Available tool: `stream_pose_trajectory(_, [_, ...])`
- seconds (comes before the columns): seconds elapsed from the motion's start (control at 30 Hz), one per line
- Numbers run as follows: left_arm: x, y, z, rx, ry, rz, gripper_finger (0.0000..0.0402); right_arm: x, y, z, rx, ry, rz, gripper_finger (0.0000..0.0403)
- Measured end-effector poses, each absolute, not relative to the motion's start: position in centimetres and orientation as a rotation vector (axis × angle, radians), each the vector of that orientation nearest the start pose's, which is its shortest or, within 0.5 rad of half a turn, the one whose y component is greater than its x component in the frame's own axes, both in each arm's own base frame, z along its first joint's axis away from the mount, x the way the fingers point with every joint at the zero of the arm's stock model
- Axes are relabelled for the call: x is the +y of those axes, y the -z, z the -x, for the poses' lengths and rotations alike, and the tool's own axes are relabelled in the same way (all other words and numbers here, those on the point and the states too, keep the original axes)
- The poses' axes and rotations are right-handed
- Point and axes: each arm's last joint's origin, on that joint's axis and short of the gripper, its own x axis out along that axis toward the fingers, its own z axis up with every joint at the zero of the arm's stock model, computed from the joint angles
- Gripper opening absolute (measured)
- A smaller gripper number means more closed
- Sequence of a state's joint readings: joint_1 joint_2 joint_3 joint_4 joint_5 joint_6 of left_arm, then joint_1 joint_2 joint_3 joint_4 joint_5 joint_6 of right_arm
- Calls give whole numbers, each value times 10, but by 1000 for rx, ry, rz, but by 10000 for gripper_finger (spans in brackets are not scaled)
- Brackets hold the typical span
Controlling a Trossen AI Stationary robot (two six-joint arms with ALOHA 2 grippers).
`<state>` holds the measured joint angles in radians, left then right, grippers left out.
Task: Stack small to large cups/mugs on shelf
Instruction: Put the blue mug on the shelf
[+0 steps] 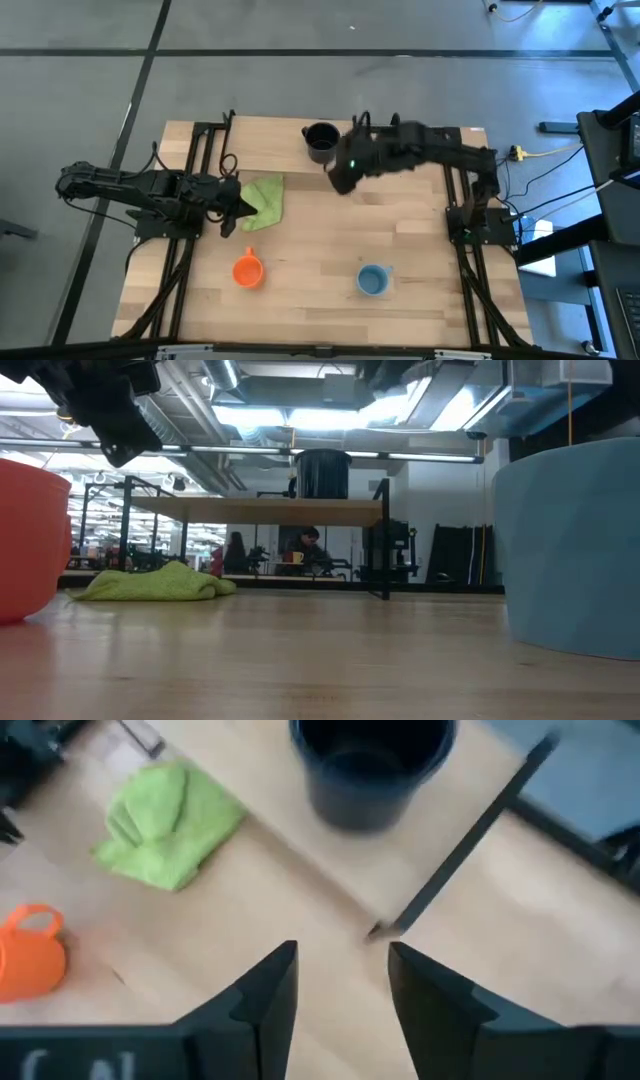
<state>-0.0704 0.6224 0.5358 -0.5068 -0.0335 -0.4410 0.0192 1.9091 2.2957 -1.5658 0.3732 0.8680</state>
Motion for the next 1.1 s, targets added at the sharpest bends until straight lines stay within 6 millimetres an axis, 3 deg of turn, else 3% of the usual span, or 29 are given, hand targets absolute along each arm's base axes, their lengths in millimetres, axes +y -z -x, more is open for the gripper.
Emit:
stream_pose_trajectory(0.2, [-13, -242, -134, 623, 32, 426, 14, 62, -375, -346, 1048, 812, -702, 159])
stream_pose_trajectory(0.37, [-19, -242, -133, 634, 81, 416, 14, 116, -337, -334, 1108, 951, -806, 159])
stream_pose_trajectory(0.57, [-26, -242, -132, 653, 165, 411, 14, 166, -317, -310, 1196, 1029, -932, 159])
stream_pose_trajectory(0.77, [-29, -242, -131, 658, 186, 403, 14, 193, -312, -293, 1198, 1087, -1012, 159])
stream_pose_trajectory(1.1, [-30, -242, -131, 657, 192, 393, 14, 214, -293, -296, 1191, 1167, -1072, 159])
